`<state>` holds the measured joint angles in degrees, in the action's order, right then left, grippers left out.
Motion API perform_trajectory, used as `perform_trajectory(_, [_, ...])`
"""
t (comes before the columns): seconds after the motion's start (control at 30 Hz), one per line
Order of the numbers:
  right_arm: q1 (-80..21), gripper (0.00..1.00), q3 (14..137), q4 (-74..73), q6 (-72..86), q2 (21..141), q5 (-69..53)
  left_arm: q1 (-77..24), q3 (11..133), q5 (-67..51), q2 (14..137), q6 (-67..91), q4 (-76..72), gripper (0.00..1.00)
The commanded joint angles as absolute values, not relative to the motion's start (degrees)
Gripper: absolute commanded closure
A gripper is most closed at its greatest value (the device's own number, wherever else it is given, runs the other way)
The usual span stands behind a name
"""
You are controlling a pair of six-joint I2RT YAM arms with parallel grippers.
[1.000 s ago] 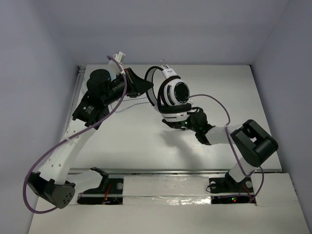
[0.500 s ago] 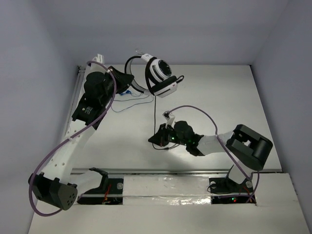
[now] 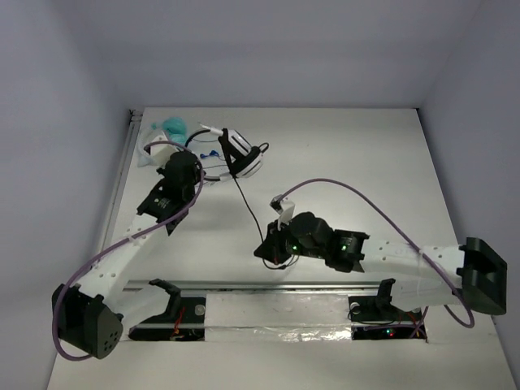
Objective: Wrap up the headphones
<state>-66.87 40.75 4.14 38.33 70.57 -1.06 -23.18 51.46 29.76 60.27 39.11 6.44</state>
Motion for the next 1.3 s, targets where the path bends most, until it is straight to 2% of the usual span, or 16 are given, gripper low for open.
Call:
perform_trajectory(0.0, [-67.50,1.00,47.36,-12.79,33.42,65.93,3.94,-28.19,49.49,40.93,60.90,40.61,3.42,1.00])
perform_trajectory(0.1, [-67.50,1.00,53.69,-21.06,29.90,63.37,9.64,-33.11,48.26,44.11,63.45,40.52,7.29,1.00])
perform_trajectory(0.3, [-66.98,1.00,62.22,-26.97,22.78,63.54,19.84,-41.30,46.67,46.41,66.97,41.30,16.69,1.00])
perform_trajectory(0.47, [-62.67,1.00,65.30,-26.98,17.58,66.18,23.29,-46.92,46.49,38.86,65.75,39.12,22.22,1.00])
perform_trajectory(0.7, [-56.43,1.00,67.68,-27.52,13.45,69.87,32.24,-48.34,53.07,27.17,62.75,30.95,30.15,1.00])
perform_trajectory(0.83, [-53.79,1.00,66.89,-22.34,13.18,70.66,32.34,-48.34,55.81,15.69,62.14,24.18,31.12,1.00])
perform_trajectory(0.93, [-52.38,1.00,66.53,-19.00,13.45,72.86,32.60,-48.34,57.56,11.27,61.44,21.37,30.67,1.00])
perform_trajectory(1.07, [-50.80,0.93,66.54,-16.62,14.41,74.36,31.03,-48.34,59.24,6.08,60.30,21.36,29.45,1.00])
perform_trajectory(1.17, [-47.38,0.90,63.82,-13.89,15.99,72.87,27.26,-48.34,60.64,4.04,58.02,22.67,27.78,1.00])
perform_trajectory(1.27, [-42.30,0.85,58.29,-8.37,19.06,69.79,17.96,-48.34,62.14,3.52,56.26,23.55,26.29,1.00])
